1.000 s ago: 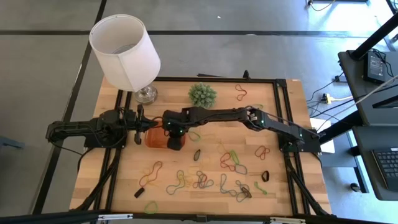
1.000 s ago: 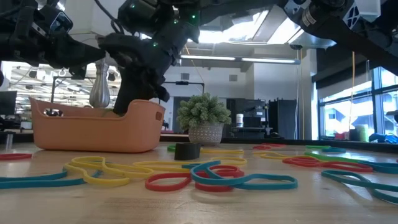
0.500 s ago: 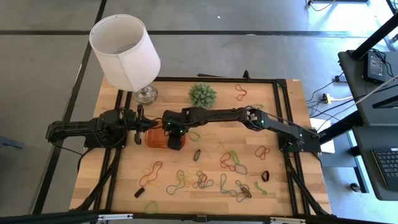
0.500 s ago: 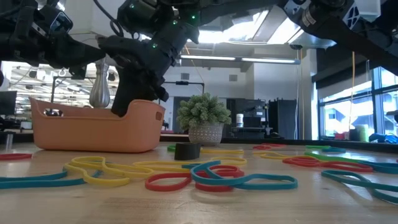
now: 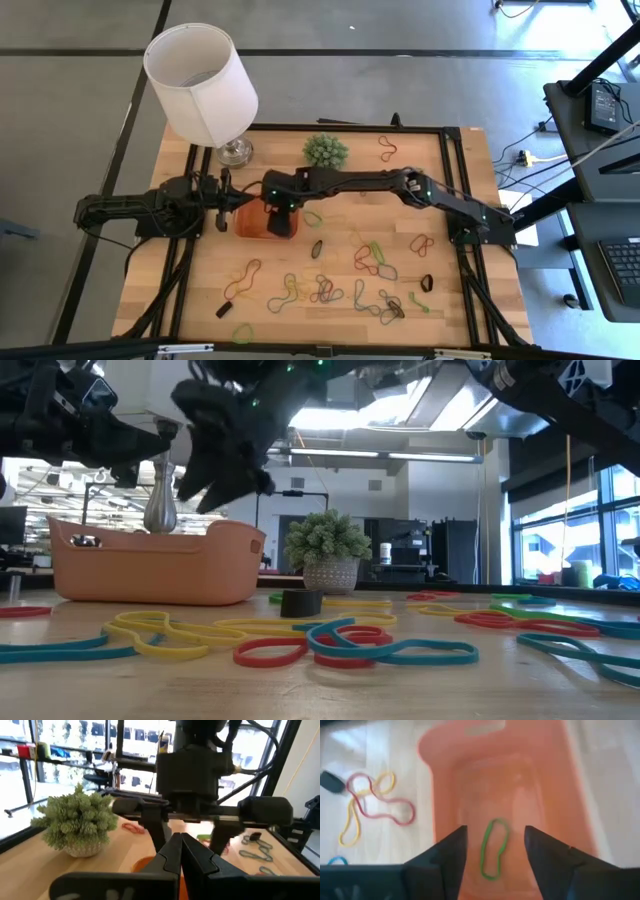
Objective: Pick and place rubber bands into bin
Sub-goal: Put the red rubber band into the orange bin
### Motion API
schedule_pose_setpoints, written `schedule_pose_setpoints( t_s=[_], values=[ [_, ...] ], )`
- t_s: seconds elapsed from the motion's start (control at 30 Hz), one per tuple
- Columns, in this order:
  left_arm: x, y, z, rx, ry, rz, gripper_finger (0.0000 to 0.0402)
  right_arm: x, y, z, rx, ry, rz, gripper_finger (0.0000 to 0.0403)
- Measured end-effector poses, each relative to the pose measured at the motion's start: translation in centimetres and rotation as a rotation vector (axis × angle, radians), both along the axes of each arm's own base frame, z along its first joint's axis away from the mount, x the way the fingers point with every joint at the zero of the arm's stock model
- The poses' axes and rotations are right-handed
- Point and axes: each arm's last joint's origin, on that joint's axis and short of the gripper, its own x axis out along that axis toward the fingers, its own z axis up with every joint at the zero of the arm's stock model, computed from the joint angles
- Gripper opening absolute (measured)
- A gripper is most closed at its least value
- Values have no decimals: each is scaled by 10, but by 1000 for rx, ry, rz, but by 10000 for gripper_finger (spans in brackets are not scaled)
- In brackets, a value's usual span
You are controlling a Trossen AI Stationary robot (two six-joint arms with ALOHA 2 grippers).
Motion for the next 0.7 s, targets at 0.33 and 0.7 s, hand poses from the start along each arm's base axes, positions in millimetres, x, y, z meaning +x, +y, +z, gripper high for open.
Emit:
schedule_pose_setpoints(
  t_s=[0.33,0.7],
  values=[
    [0,0,0,-1,3,-7,4,-26,1,27,-70,119,55,11],
    [0,0,-1,-6,7,13,4,-69,17,45,-165,248,87,6]
  ],
)
